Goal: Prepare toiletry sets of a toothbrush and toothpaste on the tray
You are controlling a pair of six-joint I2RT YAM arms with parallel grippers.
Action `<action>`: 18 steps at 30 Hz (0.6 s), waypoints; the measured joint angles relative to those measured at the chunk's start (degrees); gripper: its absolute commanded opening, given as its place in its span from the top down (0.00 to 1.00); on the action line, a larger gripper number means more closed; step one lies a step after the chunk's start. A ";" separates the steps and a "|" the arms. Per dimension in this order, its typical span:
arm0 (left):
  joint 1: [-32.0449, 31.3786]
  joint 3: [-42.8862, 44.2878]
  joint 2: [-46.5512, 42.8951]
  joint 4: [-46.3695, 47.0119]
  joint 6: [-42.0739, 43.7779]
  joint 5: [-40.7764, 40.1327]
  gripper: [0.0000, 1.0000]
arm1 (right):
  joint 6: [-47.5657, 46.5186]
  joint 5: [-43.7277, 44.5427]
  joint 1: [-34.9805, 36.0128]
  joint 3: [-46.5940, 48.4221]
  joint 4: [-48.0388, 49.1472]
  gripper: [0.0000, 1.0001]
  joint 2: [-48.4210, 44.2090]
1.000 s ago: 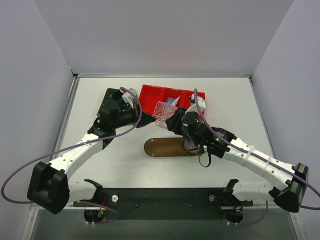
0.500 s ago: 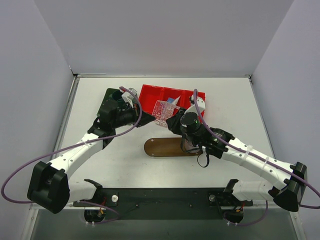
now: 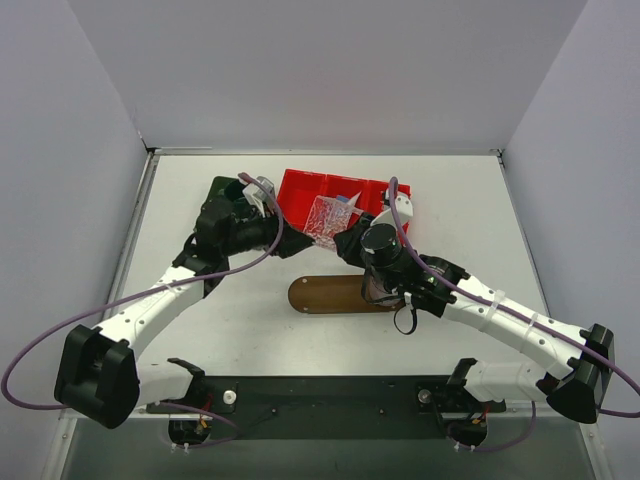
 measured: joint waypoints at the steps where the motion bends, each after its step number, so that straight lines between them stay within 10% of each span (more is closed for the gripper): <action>1: 0.26 0.00 -0.24 -0.15 0.22 -0.02 0.28 | 0.00 0.04 0.00 0.00 -0.13 1.00 0.00; 18: 4.11 7.08 -15.82 -19.89 21.49 -30.08 0.23 | -1.70 -4.02 0.00 4.50 -13.84 1.00 -0.07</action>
